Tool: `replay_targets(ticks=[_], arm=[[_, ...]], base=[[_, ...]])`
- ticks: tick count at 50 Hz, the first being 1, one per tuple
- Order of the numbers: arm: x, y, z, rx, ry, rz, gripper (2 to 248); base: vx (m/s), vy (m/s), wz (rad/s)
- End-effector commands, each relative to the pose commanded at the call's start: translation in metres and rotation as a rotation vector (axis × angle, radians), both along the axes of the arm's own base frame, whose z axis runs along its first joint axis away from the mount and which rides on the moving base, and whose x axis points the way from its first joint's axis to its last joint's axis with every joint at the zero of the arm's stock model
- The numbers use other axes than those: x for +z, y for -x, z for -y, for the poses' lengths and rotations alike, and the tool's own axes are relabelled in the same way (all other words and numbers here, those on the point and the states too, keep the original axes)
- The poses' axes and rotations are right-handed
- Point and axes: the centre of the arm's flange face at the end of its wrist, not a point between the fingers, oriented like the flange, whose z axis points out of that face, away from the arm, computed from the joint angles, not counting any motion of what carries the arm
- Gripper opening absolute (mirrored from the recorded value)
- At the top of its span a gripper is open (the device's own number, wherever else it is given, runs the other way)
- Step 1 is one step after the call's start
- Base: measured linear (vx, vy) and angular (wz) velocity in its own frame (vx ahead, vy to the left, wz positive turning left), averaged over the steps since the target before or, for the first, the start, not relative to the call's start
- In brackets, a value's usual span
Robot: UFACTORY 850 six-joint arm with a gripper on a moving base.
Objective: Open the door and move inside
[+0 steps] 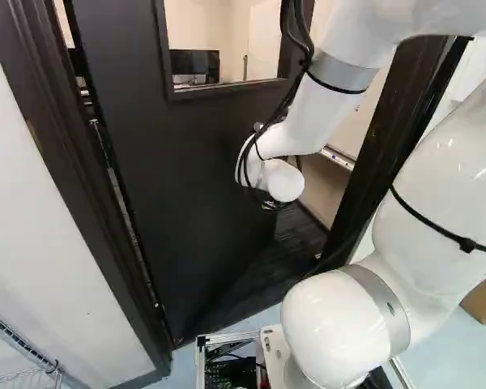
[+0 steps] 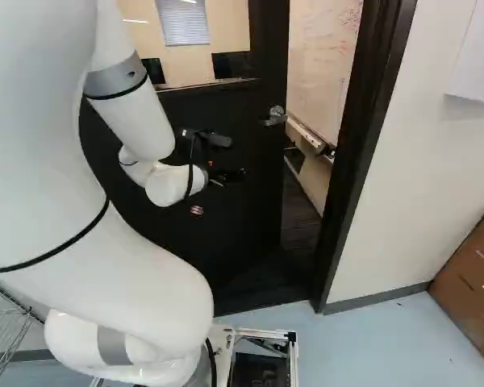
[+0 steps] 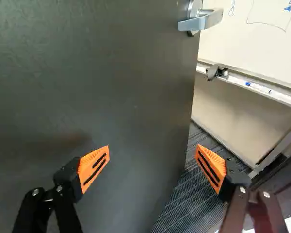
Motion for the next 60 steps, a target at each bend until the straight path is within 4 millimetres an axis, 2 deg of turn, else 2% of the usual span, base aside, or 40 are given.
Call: replay_targets(ticks=[60], arm=[[0.005,-0.008,-0.051,0.117,0.005,0.056,247]], base=[[0.0,0.0,0.0]])
